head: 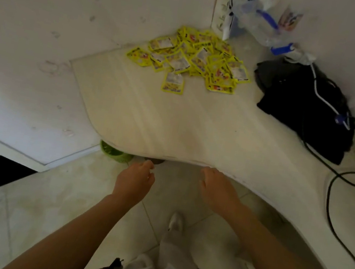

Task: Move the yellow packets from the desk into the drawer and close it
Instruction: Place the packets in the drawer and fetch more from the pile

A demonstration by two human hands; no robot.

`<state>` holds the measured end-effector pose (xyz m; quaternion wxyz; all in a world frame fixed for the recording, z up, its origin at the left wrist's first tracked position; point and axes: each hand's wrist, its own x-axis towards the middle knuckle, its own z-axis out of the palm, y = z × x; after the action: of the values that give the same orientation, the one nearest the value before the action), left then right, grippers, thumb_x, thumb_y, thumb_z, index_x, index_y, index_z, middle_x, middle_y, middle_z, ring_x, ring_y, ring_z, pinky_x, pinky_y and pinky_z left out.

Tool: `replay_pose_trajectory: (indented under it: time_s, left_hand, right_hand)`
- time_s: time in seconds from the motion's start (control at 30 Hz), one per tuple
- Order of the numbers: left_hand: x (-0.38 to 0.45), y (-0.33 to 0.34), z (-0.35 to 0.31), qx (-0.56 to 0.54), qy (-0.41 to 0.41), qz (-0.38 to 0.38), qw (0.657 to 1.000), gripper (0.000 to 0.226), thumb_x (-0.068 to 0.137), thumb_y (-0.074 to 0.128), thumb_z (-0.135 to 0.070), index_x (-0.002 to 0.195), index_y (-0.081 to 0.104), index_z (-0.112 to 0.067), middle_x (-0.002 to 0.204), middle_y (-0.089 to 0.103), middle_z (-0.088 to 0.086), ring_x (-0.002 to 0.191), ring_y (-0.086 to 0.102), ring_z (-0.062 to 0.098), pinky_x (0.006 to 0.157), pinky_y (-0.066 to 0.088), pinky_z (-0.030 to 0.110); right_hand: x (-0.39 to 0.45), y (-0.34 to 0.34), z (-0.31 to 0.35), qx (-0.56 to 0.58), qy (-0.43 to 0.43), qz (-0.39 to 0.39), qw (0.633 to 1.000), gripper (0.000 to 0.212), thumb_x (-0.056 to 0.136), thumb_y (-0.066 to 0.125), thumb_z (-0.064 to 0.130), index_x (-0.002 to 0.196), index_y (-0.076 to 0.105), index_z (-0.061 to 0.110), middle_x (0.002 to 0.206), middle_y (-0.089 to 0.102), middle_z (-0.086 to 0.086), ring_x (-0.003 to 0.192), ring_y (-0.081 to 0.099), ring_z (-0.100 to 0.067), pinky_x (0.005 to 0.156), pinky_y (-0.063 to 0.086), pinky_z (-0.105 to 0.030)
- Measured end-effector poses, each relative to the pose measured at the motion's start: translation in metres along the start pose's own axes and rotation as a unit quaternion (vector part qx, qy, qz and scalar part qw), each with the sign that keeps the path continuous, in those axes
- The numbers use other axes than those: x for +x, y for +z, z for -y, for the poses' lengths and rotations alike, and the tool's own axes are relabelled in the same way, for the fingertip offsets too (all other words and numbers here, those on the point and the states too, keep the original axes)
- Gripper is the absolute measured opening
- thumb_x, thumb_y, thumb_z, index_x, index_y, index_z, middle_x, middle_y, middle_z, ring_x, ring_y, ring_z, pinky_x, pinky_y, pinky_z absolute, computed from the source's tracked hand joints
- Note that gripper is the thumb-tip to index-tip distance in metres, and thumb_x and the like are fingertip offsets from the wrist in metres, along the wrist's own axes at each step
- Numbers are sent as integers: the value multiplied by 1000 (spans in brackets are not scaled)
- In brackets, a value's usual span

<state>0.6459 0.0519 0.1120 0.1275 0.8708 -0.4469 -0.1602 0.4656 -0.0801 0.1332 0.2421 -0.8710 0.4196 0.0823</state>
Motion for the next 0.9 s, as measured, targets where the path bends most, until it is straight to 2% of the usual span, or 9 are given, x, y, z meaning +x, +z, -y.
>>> replay_pose_trajectory:
  time_s: [0.07, 0.17, 0.3, 0.47, 0.67, 0.9]
  left_hand:
    - [28, -5, -6, -7, -8, -2, 1000, 24, 93, 48, -30, 111, 59, -18, 102, 66, 4, 94, 62, 23, 78, 54, 36]
    - [64, -13, -13, -16, -22, -1, 1000, 24, 94, 48, -31, 113, 58, -20, 102, 66, 2, 92, 62, 21, 78, 53, 34]
    - [110, -20, -18, -15, -36, -3, 999, 24, 95, 47, -32, 113, 58, -21, 102, 66, -1, 94, 60, 16, 76, 50, 30]
    - [159, -29, -18, -2, -39, 25, 999, 25, 95, 47, -31, 112, 59, -19, 105, 66, 0, 99, 59, 19, 80, 51, 34]
    - [232, -37, -9, -10, -49, 53, 997, 23, 93, 48, -30, 109, 59, -19, 109, 65, 1, 106, 58, 22, 83, 50, 36]
    - [316, -51, -5, -56, -56, 64, 995, 34, 91, 53, -28, 123, 49, -19, 115, 61, 5, 110, 56, 27, 86, 49, 42]
  right_hand:
    - [29, -13, -1, -3, -12, 6, 1000, 26, 98, 37, 18, 119, 49, 9, 118, 56, -11, 103, 56, -28, 81, 47, -35]
    - [67, -35, -3, -9, -18, 38, 999, 31, 98, 36, 18, 127, 46, 10, 125, 53, -11, 109, 54, -28, 90, 49, -40]
    - [117, -61, -9, -14, -32, 43, 998, 35, 98, 35, 19, 129, 45, 9, 127, 53, -11, 110, 53, -28, 91, 48, -40]
    - [168, -82, -17, -14, -27, 47, 998, 33, 98, 36, 21, 127, 45, 9, 126, 52, -12, 112, 52, -29, 91, 47, -42]
    - [224, -100, -24, -22, 0, 42, 999, 32, 98, 37, 21, 127, 45, 9, 126, 52, -11, 113, 51, -28, 91, 46, -39]
    - [276, -117, -30, -8, 57, 33, 998, 37, 97, 40, 19, 132, 43, 9, 130, 49, -12, 116, 48, -29, 95, 44, -39]
